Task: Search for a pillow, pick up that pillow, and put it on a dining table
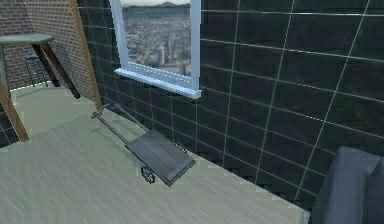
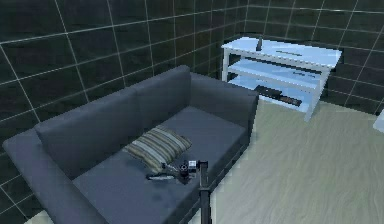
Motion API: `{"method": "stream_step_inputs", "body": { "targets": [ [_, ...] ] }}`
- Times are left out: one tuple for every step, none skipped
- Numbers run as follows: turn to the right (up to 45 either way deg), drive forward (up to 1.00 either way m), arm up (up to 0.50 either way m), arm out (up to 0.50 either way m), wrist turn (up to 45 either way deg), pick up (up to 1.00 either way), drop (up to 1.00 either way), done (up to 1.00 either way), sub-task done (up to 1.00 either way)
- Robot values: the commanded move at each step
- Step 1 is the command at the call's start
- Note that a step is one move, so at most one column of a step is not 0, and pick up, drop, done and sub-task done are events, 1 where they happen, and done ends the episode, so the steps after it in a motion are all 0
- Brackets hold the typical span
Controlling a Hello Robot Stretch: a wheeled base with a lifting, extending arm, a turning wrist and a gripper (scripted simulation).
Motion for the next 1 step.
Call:
{"method": "stream_step_inputs", "body": {
  "targets": [
    [0.0,0.00,0.50,0.00,0.0,0.00,0.00,0.00,0.00]
  ]
}}
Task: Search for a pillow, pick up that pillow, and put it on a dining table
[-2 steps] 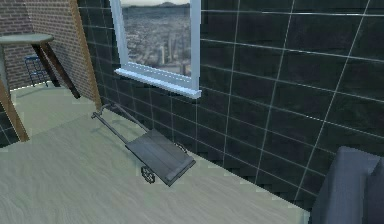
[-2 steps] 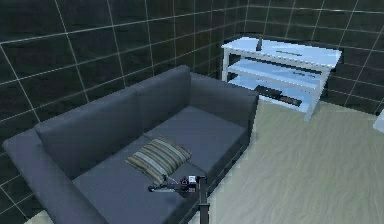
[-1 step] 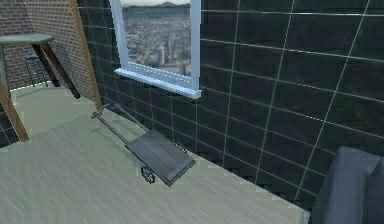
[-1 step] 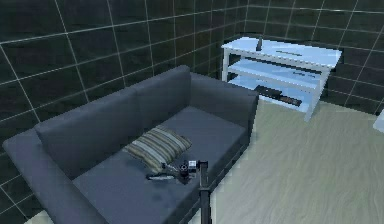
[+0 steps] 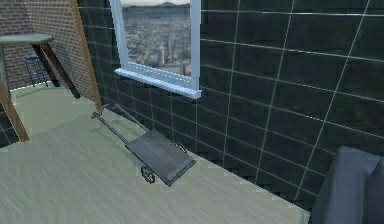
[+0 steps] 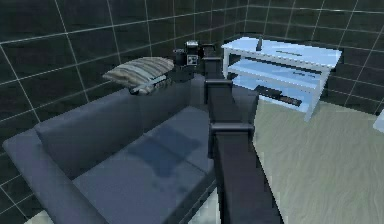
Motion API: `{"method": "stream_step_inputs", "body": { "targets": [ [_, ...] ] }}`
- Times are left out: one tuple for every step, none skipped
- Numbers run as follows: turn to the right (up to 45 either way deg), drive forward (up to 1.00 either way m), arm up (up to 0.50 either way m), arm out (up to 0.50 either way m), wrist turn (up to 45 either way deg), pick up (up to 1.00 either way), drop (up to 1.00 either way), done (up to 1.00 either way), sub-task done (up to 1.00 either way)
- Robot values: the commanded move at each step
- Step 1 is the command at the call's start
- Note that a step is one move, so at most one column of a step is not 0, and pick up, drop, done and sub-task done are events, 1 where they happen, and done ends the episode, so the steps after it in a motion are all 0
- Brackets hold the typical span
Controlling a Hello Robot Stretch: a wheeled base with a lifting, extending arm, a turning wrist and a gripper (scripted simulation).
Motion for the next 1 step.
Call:
{"method": "stream_step_inputs", "body": {
  "targets": [
    [0.0,0.00,0.02,0.00,0.0,0.00,0.00,0.00,0.00]
  ]
}}
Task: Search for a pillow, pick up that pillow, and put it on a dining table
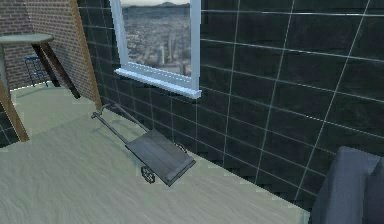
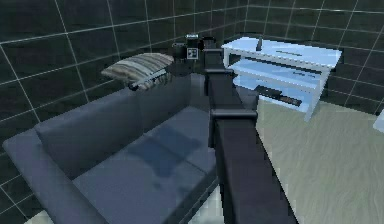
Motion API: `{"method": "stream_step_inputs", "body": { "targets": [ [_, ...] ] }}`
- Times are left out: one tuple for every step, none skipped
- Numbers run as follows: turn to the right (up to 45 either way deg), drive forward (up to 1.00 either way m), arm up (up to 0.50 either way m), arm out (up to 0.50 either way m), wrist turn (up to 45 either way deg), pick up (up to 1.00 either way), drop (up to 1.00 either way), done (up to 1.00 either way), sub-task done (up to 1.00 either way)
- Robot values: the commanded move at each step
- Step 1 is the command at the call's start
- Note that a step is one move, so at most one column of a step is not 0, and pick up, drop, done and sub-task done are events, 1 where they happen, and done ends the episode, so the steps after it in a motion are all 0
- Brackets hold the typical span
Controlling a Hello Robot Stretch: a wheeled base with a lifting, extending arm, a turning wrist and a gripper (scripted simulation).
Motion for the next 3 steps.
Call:
{"method": "stream_step_inputs", "body": {
  "targets": [
    [0.0,0.00,0.00,0.00,-45.0,0.00,0.00,0.00,0.00],
    [0.0,0.00,0.00,0.00,-33.0,0.00,0.00,0.00,0.00],
    [0.0,0.00,0.00,-0.48,0.0,0.00,0.00,0.00,0.00]
  ]
}}
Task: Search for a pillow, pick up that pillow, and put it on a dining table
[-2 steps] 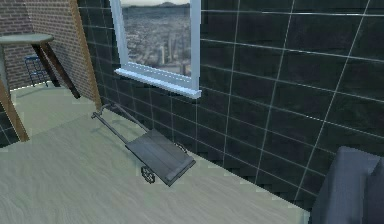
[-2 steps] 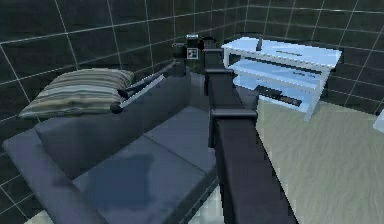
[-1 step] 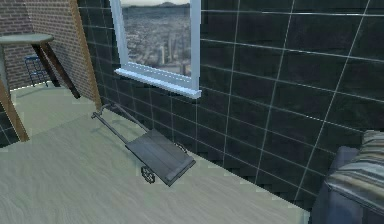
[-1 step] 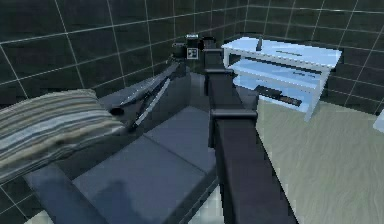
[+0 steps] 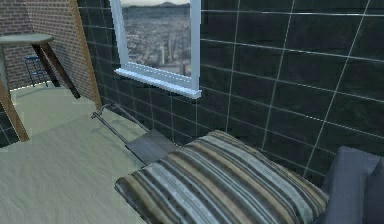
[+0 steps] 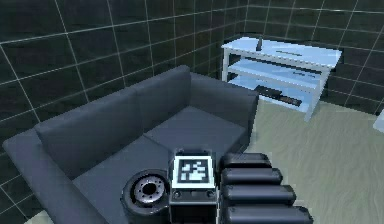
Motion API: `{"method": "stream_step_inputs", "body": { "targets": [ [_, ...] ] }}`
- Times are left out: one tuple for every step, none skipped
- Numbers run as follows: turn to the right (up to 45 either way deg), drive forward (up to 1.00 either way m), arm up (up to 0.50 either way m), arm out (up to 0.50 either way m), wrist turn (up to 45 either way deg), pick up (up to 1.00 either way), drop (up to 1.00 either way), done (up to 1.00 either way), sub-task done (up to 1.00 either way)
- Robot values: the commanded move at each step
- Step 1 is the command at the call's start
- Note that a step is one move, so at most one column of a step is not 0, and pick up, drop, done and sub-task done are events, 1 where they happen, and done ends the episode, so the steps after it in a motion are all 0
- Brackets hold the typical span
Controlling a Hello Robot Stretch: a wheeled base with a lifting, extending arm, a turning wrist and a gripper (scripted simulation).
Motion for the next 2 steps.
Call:
{"method": "stream_step_inputs", "body": {
  "targets": [
    [45.0,0.00,0.00,0.00,0.0,0.00,0.00,0.00,0.00],
    [45.0,0.00,0.00,0.00,0.0,0.00,0.00,0.00,0.00]
  ]
}}
